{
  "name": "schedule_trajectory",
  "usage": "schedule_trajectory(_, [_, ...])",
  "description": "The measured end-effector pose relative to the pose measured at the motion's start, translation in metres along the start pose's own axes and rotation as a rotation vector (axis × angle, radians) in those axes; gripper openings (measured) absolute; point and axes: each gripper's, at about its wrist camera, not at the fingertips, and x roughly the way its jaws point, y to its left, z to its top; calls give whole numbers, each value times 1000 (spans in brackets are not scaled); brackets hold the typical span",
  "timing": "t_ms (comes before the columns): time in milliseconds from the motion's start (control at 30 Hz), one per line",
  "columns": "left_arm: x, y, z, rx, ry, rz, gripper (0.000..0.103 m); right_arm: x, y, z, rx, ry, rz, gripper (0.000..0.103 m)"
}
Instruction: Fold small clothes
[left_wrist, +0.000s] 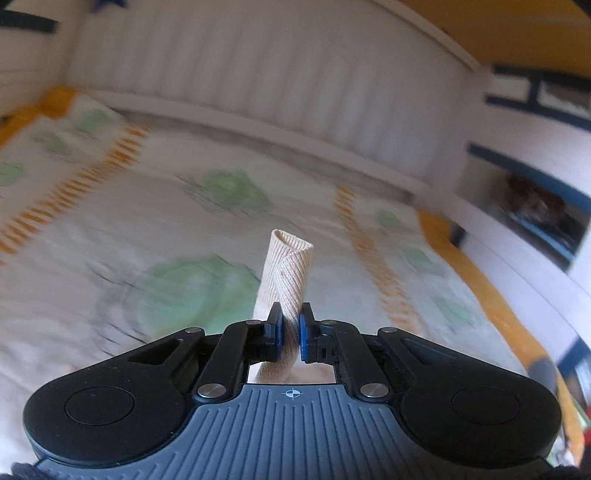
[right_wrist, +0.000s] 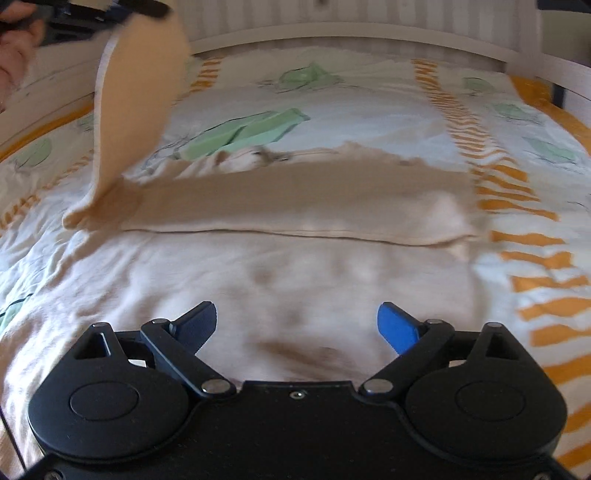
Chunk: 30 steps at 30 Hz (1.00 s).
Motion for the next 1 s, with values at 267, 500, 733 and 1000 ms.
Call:
schedule_trajectory(267, [62,-52,-75,95,194,-120,37,-6,-36,3,113,8,-31,95])
schedule_trajectory(500, [28,-16,-91,203,173,-69,50,-2,-49,18,160,-12,-1,83])
schedule_trajectory(733, [3,66,-104,206,198,224,51,16,-51,49,202,-35,40,76])
schedule_trajectory(1000, [-19,116,-134,219,275,361,51,43,-46,72,174,-12,28,76])
